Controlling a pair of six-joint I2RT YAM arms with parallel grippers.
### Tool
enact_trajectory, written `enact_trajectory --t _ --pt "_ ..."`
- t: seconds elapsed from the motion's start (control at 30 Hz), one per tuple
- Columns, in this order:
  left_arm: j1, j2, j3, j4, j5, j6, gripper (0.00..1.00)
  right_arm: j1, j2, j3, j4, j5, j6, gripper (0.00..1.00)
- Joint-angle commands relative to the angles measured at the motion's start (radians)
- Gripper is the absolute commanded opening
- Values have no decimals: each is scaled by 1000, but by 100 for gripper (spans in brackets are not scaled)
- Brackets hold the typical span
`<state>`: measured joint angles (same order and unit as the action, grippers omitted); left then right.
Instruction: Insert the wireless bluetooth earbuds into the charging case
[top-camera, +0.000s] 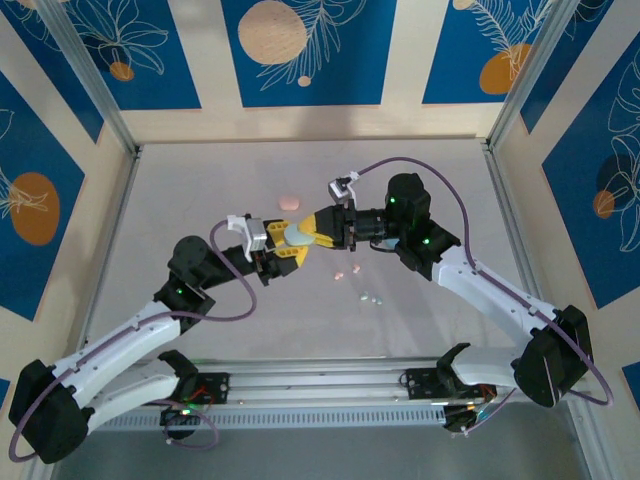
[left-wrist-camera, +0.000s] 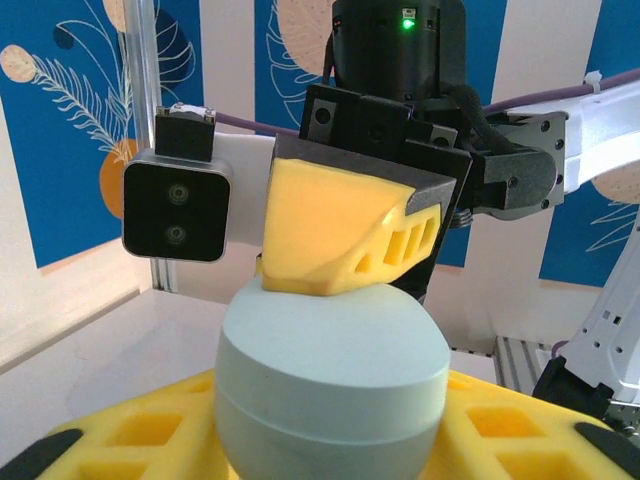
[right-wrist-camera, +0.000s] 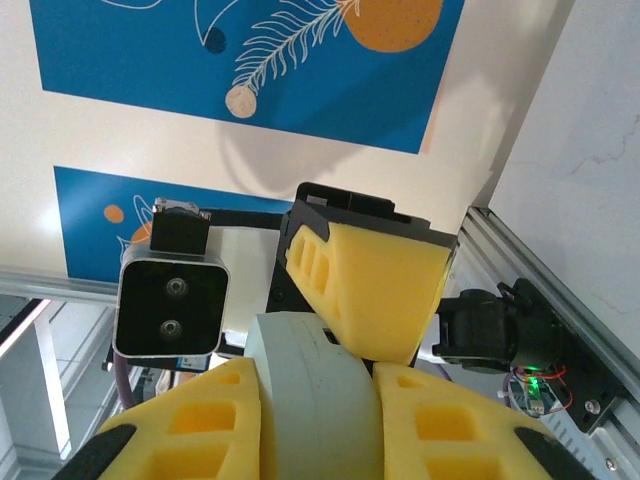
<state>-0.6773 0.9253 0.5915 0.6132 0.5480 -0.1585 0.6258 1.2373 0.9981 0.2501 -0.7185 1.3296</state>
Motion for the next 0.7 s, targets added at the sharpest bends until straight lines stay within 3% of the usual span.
enact_trajectory --t 0.0,0.4,0.67 --pt "-10 -3 37 33 -11 -7 42 17 7 -4 0 -9 -5 13" --pt "-10 -2 35 52 -10 -18 48 18 11 -2 0 -1 -9 13" --pt "-9 -9 30 42 -8 -12 41 19 13 -3 22 1 6 13"
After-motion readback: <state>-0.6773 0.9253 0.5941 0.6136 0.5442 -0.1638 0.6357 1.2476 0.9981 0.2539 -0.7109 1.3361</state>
